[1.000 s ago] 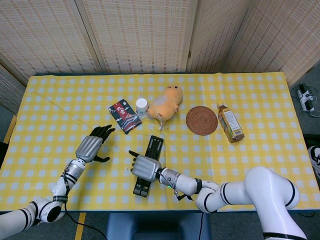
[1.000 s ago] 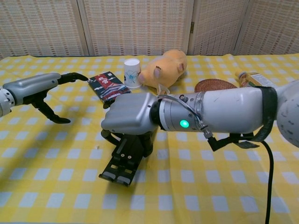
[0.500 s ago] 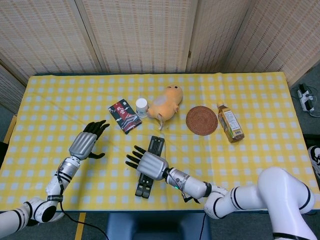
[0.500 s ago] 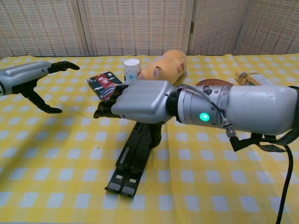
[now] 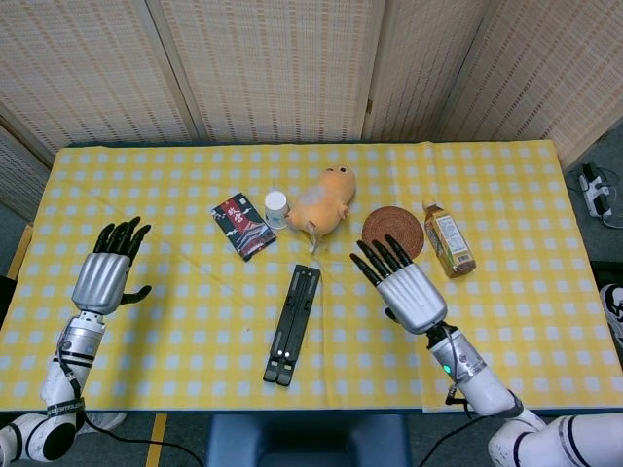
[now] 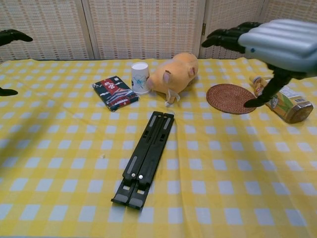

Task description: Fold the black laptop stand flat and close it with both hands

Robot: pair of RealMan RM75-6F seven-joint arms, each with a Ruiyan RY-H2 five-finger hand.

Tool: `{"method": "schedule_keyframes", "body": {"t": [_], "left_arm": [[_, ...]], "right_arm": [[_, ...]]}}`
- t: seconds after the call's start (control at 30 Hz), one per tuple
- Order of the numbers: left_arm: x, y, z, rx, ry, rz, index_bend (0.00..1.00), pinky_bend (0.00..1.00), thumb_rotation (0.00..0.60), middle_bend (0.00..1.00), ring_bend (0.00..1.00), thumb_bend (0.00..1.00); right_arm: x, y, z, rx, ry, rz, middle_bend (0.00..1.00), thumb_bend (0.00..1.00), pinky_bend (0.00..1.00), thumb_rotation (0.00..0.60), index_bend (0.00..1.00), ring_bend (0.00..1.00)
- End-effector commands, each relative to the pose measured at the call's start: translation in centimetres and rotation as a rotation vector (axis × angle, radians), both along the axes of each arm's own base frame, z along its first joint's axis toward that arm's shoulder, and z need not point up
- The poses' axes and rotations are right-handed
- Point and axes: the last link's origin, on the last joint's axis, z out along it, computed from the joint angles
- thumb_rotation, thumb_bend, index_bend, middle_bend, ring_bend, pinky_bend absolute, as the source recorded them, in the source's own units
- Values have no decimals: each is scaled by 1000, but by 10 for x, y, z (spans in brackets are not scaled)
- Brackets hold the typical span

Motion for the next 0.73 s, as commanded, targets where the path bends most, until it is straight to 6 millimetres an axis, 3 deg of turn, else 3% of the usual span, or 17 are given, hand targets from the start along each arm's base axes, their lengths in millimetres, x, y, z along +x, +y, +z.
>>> {"method": "schedule_keyframes", "body": {"t": [0.03, 0.27, 0.47, 0.73], "left_arm": [[-15, -20, 18, 69, 10, 38, 94, 0, 600, 0, 0, 222], [-38, -77, 37, 135, 22, 58, 102, 0, 600, 0, 0, 222], [-51, -118, 43, 129, 44, 59, 104, 0, 600, 0, 0, 221], [-54, -140, 47, 108, 64, 101, 104, 0, 600, 0, 0, 214]], "right_arm": [[-39, 25, 35, -65, -82, -112, 1, 141, 4, 600, 0, 41], [-103, 70, 81, -189, -172, -328, 0, 142, 0, 600, 0, 19], [-141, 103, 100, -261, -239, -410, 0, 142, 0, 600, 0, 4], [-154, 118, 102, -292, -248, -406, 0, 142, 0, 600, 0, 2]]}}
